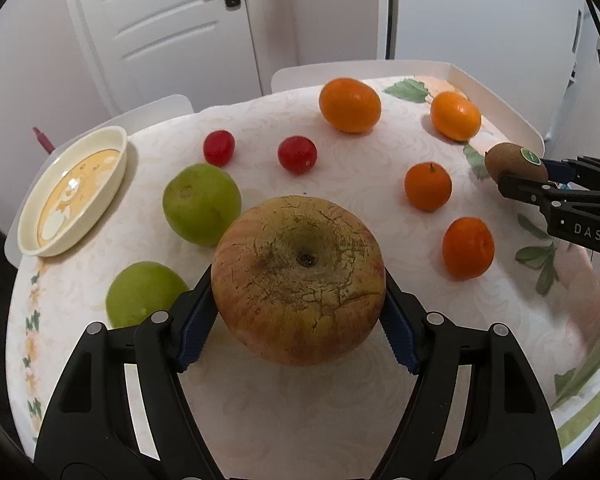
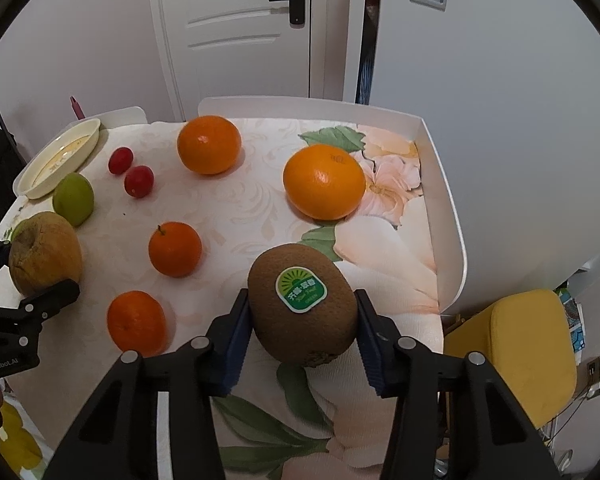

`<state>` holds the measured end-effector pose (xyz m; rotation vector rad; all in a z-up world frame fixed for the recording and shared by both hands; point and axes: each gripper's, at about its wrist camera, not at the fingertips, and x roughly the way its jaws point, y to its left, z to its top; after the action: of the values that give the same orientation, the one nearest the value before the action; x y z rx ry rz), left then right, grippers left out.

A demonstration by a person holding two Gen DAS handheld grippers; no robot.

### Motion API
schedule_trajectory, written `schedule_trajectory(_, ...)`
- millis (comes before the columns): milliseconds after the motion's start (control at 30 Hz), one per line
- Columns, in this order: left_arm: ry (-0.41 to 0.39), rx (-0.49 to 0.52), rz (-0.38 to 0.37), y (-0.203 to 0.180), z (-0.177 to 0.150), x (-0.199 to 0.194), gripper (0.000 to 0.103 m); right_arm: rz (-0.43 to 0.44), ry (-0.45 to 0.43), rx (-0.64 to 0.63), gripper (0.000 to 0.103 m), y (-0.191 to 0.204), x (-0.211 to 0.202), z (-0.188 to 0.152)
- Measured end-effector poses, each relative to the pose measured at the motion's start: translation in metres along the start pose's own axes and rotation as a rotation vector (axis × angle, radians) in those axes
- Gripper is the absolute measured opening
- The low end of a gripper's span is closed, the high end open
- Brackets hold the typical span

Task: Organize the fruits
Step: 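Close the left tool on the cracked apple while the right tool grasps the kiwi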

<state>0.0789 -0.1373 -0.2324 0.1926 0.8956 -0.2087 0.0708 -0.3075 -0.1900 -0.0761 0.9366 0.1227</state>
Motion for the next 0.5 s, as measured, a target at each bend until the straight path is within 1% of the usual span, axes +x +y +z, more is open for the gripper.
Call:
schedule_trajectory(267, -0.055, -0.047, 0.007, 0.012, 0.018, -0.035, 0.078, 0.023, -0.038, 0.004, 0.045, 0.006, -0.034, 0.019)
schedule_trajectory(500, -0.113, -0.104, 0.045, 0.043, 0.042, -0.068, 0.078, 0.061, -0.076, -0.036, 0.045, 0.027, -0.062, 0.049)
